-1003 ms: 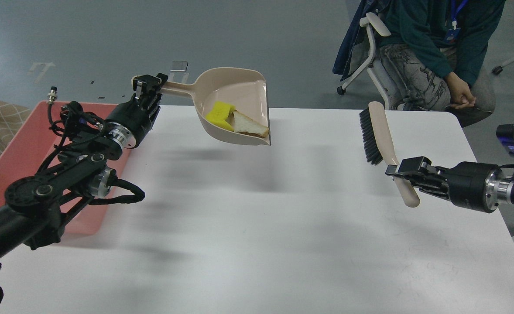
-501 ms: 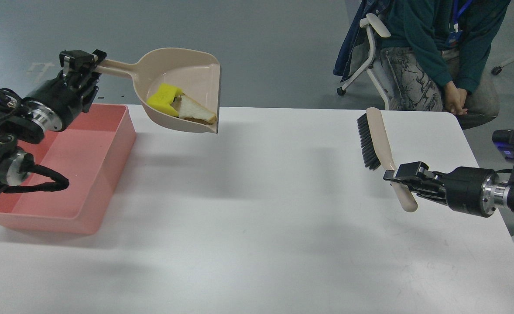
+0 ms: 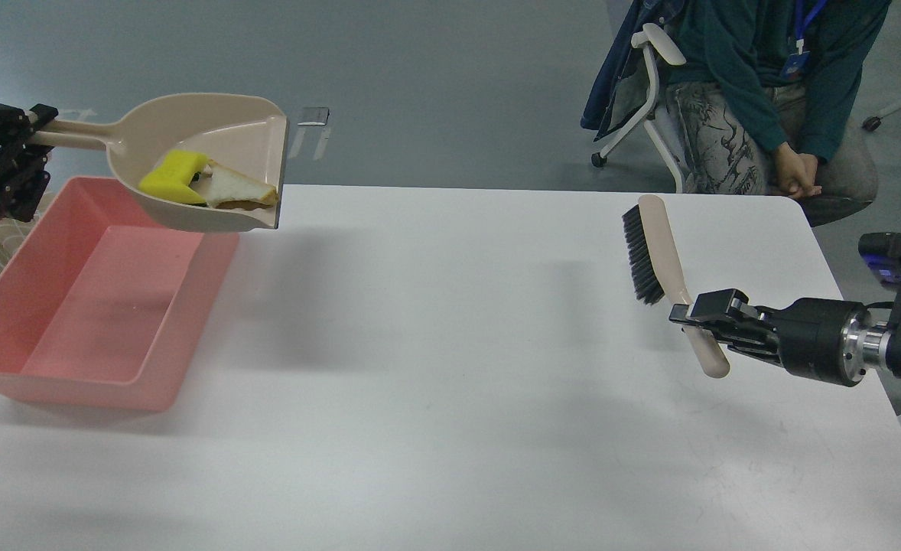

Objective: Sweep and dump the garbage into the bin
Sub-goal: 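Lift the dustpan with the left gripper over the pink bin, then tilt the dustpan down to dump the sponge and stick into the bin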

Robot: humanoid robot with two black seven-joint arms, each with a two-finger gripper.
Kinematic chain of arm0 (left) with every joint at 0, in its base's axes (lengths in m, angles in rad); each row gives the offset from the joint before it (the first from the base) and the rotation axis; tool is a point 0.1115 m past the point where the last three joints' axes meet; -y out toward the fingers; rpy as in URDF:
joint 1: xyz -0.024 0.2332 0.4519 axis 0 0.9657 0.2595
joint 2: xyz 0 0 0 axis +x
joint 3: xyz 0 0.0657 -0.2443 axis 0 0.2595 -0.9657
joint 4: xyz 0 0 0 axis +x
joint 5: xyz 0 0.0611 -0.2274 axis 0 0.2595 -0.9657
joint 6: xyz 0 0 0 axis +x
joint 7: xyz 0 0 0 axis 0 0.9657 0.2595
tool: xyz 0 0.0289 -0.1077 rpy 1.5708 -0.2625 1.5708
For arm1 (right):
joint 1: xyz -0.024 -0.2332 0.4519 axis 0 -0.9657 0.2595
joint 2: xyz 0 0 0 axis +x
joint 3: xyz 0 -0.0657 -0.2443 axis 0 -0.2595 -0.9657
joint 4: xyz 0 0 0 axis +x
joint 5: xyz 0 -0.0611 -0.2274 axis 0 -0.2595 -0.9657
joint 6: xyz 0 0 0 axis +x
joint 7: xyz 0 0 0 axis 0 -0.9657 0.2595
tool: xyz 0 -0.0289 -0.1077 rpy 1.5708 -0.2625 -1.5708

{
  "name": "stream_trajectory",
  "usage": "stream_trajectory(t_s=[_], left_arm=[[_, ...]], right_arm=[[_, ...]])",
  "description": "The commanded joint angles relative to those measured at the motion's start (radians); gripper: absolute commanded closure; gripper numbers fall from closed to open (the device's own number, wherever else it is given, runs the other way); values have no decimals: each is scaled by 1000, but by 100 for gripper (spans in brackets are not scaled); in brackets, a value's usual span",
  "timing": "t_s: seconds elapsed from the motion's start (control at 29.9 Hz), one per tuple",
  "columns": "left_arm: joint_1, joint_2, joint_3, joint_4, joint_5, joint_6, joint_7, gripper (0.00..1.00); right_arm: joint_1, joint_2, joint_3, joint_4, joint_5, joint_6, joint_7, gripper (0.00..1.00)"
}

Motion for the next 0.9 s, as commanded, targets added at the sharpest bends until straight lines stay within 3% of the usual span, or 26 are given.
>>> stream_trajectory(t_s=[0.0, 0.37, 0.5, 0.64, 0.87], left_arm=[[11, 9, 2, 67, -43, -41, -15, 100], [23, 26, 2, 330, -40, -220, -67, 100], [25, 37, 6, 335, -26, -231, -97, 100], [25, 47, 3, 335, 64, -245, -165, 100], [14, 47, 2, 349, 179, -233, -169, 100]], right_arm=[[-2, 1, 1, 2, 0, 1, 0, 100], [-4, 8, 1, -1, 0, 0, 0, 100], [-4, 14, 1, -3, 0, 0, 1, 100], [-4, 22, 2, -3, 0, 0, 1, 100], [-4, 22, 5, -3, 0, 0, 1, 100]])
